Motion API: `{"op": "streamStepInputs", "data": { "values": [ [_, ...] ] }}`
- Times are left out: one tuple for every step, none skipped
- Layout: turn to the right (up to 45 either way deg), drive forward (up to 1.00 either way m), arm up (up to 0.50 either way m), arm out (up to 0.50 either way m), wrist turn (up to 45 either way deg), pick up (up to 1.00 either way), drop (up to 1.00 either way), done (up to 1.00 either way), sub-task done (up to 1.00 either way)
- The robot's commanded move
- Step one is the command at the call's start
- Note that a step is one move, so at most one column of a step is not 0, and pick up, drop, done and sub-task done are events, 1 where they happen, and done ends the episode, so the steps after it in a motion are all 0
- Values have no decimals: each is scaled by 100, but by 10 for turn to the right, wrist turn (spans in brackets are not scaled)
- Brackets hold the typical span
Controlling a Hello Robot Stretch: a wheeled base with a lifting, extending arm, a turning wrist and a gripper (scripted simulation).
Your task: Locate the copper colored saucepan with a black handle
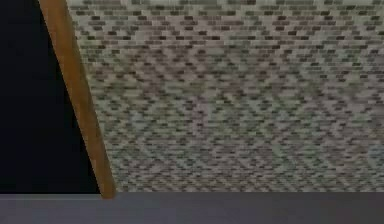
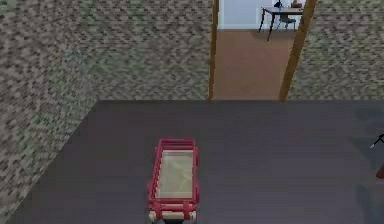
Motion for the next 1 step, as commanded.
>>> {"op": "streamStepInputs", "data": {
  "values": [
    [-450,0,0,0,0,0,0,0,0]
  ]
}}
